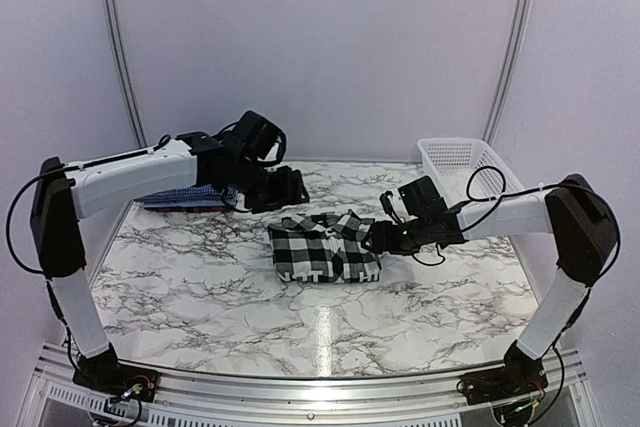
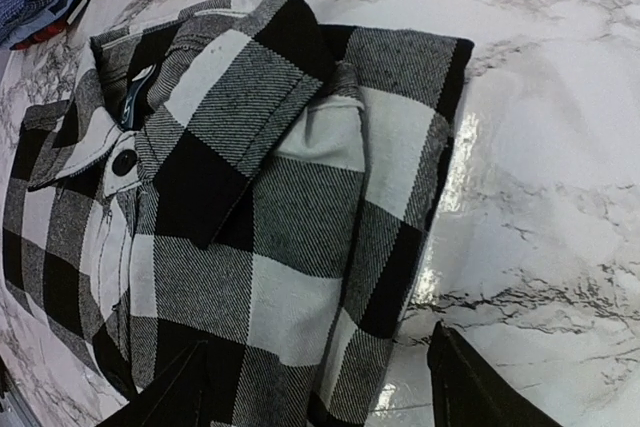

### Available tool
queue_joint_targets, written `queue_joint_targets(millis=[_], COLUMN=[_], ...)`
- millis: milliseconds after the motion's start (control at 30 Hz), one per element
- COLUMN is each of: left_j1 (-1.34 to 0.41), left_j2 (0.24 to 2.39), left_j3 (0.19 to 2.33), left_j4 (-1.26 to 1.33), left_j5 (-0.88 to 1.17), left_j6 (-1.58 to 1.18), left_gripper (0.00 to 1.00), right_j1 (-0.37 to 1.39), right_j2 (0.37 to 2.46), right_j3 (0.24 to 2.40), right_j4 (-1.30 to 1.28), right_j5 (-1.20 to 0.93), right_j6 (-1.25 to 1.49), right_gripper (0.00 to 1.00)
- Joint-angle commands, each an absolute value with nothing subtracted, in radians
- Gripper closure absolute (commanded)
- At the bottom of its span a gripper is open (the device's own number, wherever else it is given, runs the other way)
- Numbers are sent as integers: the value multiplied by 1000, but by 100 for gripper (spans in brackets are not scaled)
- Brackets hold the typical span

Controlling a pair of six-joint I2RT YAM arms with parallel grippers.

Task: Fold and stack the long sleeve shirts
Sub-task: Move the square-folded shirt to the center of the board.

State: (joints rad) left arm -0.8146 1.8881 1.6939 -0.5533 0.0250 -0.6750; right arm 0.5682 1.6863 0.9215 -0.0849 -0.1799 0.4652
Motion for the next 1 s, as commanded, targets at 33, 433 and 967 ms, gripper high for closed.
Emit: queue_joint_targets(millis=[33, 433, 967], left_j1=[-723, -713, -775], left_j2=[1778, 1662, 1696], left_j3=[1312, 871, 828], left_j4=[-315, 141, 270], left_j5=[250, 368, 287], left_j6=[-635, -612, -656], left_gripper=[27, 26, 54], right_j1=[585, 657, 725], right_j2=[1734, 1643, 1626], right_j3=[977, 856, 821], right_j4=[-74, -86, -86], right_j5=[-193, -106, -88], right_j6=[431, 460, 504], right_gripper=[32, 33, 46])
